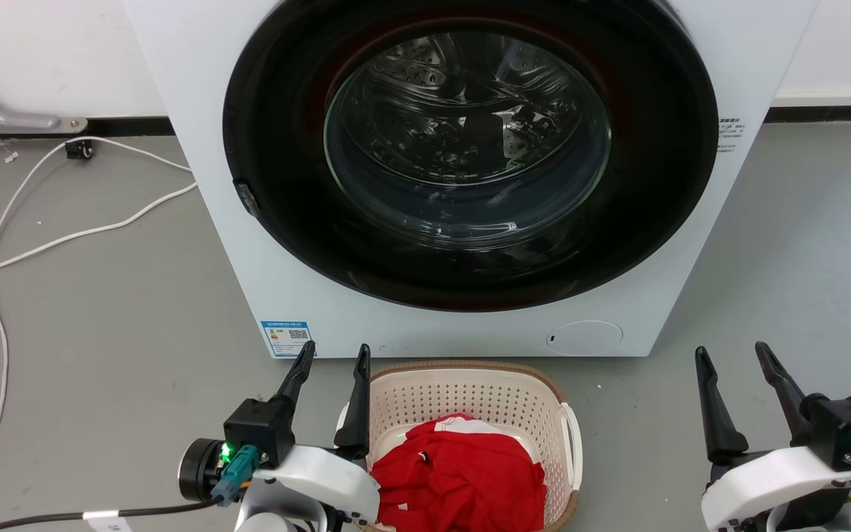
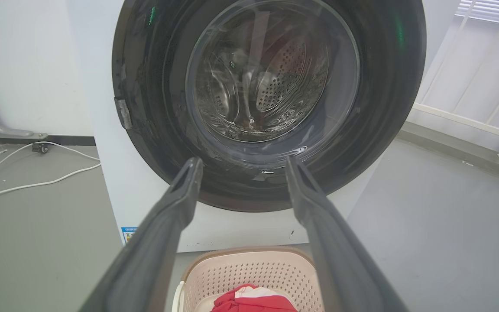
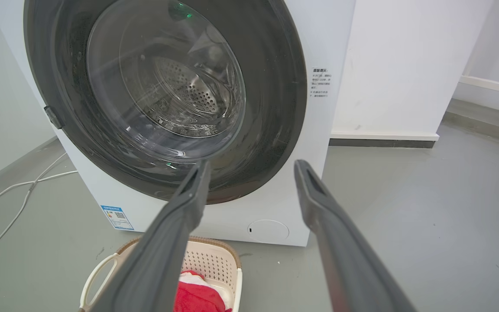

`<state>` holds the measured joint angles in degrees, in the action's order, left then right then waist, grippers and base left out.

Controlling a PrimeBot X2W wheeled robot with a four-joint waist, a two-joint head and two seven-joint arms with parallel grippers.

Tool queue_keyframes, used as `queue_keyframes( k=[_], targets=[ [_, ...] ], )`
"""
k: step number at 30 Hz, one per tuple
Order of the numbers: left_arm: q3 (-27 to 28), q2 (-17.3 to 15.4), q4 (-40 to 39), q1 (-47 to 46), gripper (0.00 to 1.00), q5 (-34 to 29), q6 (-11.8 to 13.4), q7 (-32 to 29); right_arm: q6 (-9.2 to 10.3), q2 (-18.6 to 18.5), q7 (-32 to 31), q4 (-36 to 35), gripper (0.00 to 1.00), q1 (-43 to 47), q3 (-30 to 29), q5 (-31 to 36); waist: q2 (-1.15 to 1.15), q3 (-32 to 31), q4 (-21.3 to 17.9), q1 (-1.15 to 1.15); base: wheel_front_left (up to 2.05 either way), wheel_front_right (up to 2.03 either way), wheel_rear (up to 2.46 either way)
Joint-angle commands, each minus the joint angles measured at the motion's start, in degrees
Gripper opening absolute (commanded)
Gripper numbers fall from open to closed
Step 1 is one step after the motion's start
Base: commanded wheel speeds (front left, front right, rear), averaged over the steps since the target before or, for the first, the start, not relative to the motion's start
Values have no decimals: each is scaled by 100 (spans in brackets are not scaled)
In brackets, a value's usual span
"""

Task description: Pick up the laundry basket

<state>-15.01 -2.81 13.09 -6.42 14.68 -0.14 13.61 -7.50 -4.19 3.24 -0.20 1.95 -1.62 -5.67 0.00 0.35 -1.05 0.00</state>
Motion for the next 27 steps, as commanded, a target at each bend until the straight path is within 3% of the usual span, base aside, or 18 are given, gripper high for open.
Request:
queue_keyframes(
  k=[1, 14, 27],
  targets=[
    [-25, -14, 2, -76, 100, -108, 28, 51, 2, 19, 39, -51, 100, 43, -6, 109, 0, 2, 1, 0, 0, 0, 0],
    [-114, -13, 34, -87, 100, -436, 124, 174, 1, 74, 115, -68, 100, 100, -42, 412, 0, 14, 1, 0, 0, 0, 0],
    [-86, -13, 98, -94, 100, -357, 148, 167, 1, 108, 108, -19, 100, 63, -70, 298, 0, 42, 40, 0, 0, 0, 0]
  ],
)
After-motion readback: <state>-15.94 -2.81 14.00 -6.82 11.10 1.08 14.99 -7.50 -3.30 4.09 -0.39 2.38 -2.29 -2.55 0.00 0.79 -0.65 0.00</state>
